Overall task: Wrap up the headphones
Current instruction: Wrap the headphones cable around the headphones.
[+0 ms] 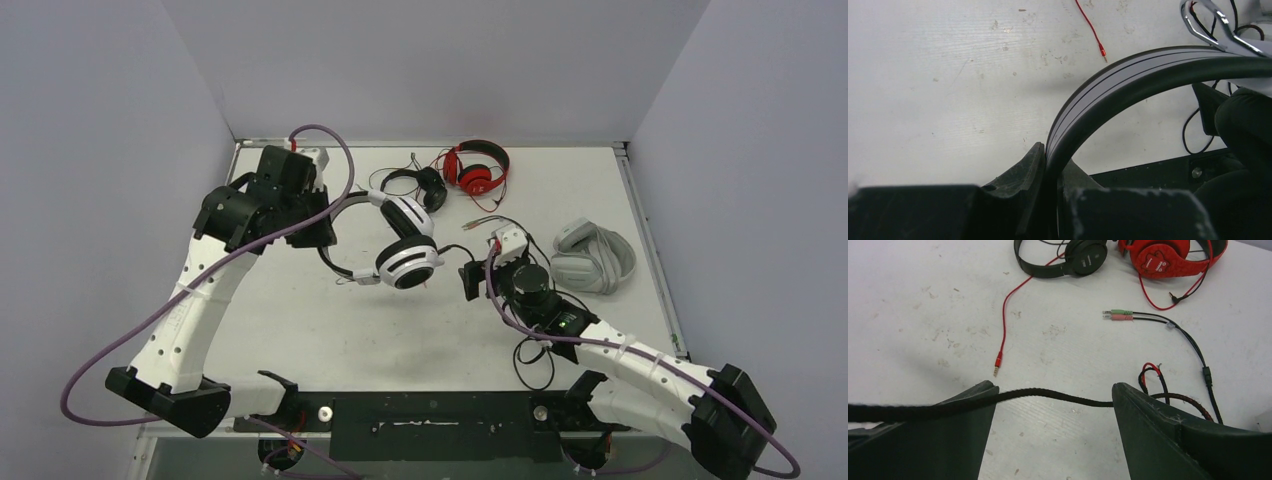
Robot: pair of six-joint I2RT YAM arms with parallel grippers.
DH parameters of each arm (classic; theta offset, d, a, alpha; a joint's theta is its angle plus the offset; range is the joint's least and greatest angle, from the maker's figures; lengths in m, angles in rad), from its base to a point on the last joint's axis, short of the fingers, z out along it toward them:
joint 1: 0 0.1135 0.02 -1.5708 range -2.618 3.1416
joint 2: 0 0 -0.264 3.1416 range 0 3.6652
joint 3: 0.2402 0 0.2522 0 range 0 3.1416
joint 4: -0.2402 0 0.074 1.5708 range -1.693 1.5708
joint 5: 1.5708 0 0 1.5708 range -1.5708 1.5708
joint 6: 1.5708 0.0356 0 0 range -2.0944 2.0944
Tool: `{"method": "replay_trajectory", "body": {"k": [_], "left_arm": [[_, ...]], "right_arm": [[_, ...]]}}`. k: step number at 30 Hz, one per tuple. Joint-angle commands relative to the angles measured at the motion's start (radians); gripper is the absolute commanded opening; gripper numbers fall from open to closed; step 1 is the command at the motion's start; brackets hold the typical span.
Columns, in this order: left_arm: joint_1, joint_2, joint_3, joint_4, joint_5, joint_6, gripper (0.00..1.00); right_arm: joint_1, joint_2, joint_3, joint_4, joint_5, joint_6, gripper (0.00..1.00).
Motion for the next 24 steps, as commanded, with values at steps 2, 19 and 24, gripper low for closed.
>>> {"method": "replay_trajectory", "body": {"k": [2, 19, 24], "left_arm": [[-0.001, -0.037, 0.059, 0.051, 0.123, -0.026, 0.0], [-0.001, -0.042, -0.091, 0.403, 0.699, -0.136, 0.0], [-0.003, -0.092, -0.256, 0.736, 0.845, -0.341, 0.0]], "right_arm": [[0.002, 0.069, 0.066, 0.094, 0.03, -0.05, 0.82], [-0.001, -0.01, 0.09, 0.196, -0.263, -0.004, 0.5], [0.001, 0.074, 0.104, 0.303, -0.376, 0.053, 0.52]]}}
